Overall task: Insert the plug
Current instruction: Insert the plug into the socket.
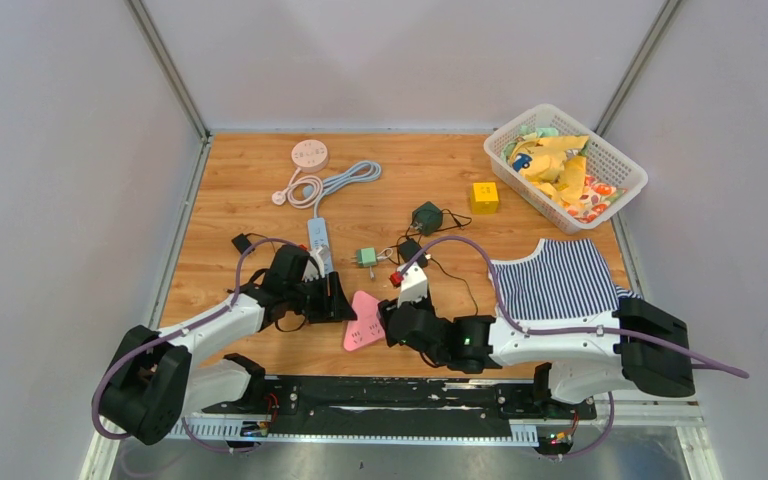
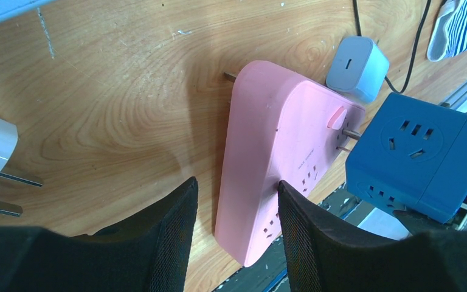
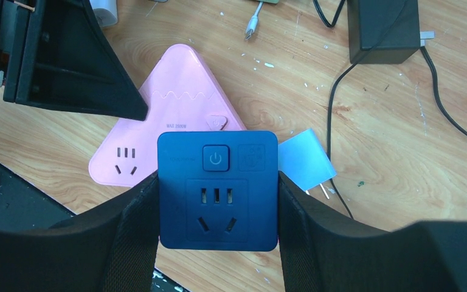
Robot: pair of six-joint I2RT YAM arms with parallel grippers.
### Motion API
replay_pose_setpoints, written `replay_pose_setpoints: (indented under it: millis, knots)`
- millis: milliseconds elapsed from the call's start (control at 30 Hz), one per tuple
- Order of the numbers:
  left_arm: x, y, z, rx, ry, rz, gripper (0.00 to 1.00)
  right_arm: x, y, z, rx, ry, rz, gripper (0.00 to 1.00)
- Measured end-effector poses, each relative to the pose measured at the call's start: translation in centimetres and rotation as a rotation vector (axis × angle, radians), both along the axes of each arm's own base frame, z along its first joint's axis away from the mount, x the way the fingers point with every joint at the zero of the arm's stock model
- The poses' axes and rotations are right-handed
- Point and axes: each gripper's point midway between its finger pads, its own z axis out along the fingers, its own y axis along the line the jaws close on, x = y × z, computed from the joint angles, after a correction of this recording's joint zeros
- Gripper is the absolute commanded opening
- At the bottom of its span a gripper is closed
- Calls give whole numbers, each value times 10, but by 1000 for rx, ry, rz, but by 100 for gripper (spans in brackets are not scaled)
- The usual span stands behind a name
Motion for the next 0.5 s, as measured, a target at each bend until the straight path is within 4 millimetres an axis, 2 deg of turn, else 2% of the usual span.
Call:
replay_pose_setpoints:
  millis: [500]
  knots:
    - [1, -1, 0, -4, 1, 5, 51, 3, 2, -2, 12, 41, -82, 0]
